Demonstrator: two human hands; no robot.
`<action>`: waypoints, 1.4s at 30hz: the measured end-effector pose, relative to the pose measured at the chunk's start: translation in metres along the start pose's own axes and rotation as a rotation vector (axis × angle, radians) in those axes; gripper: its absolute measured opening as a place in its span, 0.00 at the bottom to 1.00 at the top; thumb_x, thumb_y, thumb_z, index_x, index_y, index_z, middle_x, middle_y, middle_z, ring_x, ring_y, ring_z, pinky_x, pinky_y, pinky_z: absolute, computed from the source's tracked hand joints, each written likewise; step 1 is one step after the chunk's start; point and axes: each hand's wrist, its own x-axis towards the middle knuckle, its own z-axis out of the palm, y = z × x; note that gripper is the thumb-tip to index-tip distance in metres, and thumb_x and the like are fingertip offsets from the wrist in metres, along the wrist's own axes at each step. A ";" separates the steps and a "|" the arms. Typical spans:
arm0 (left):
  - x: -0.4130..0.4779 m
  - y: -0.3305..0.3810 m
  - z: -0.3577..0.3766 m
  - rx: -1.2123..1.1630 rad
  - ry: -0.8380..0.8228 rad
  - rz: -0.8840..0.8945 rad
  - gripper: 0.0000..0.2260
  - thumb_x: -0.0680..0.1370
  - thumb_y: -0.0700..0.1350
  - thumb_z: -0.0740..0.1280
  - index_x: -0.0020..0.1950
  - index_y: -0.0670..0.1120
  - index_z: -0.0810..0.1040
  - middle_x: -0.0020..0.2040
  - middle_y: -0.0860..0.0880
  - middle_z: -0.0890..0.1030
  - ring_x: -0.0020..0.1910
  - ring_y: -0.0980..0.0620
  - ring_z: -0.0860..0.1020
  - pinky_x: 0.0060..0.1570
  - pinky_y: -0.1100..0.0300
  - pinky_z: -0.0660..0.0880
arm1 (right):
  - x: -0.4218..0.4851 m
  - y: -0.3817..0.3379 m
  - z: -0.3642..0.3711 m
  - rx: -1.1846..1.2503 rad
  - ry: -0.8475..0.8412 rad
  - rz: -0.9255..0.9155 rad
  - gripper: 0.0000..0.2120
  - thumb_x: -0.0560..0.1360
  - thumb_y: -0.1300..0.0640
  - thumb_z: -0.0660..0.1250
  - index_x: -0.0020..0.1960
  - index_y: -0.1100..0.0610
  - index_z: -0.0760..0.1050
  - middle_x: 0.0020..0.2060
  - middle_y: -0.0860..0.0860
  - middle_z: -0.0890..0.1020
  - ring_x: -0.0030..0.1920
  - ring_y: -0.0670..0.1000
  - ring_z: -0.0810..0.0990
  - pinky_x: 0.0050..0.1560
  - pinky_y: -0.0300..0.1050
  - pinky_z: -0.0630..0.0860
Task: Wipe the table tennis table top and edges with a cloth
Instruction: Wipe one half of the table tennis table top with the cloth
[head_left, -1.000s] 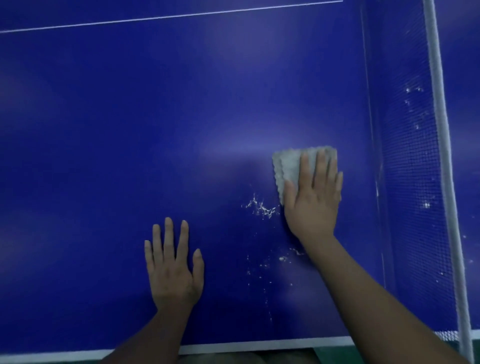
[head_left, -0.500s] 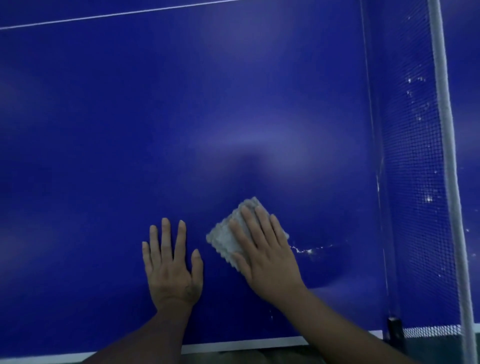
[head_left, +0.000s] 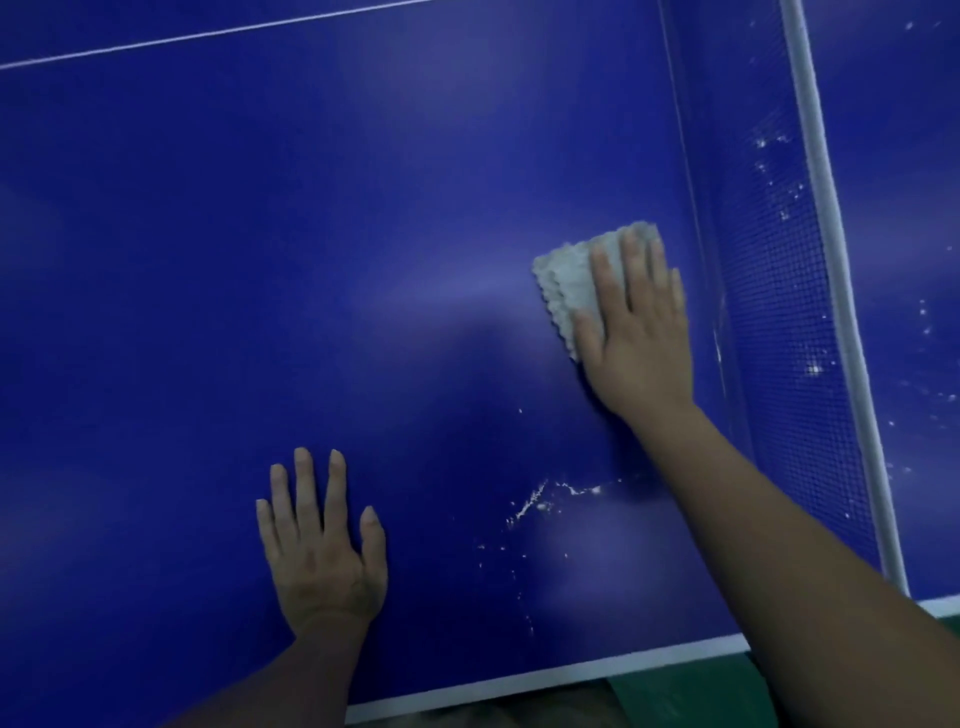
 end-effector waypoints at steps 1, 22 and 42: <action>0.000 0.000 0.000 -0.001 0.003 0.001 0.31 0.85 0.55 0.55 0.87 0.46 0.60 0.89 0.44 0.54 0.88 0.39 0.52 0.84 0.34 0.53 | -0.017 0.009 -0.001 -0.002 0.005 0.045 0.30 0.89 0.43 0.52 0.88 0.51 0.51 0.87 0.54 0.49 0.87 0.58 0.45 0.85 0.62 0.49; -0.003 0.001 -0.004 -0.009 0.005 -0.003 0.31 0.85 0.56 0.54 0.89 0.50 0.56 0.89 0.46 0.51 0.88 0.43 0.47 0.86 0.38 0.48 | -0.083 0.009 0.005 0.038 -0.010 0.305 0.31 0.88 0.41 0.46 0.88 0.51 0.46 0.87 0.55 0.46 0.87 0.58 0.42 0.86 0.61 0.43; -0.005 0.002 -0.008 -0.043 0.052 -0.009 0.31 0.86 0.57 0.53 0.89 0.51 0.56 0.89 0.46 0.52 0.88 0.43 0.48 0.86 0.40 0.46 | -0.128 -0.043 0.022 0.055 0.056 0.466 0.32 0.87 0.42 0.46 0.88 0.53 0.49 0.87 0.59 0.48 0.86 0.61 0.44 0.85 0.64 0.45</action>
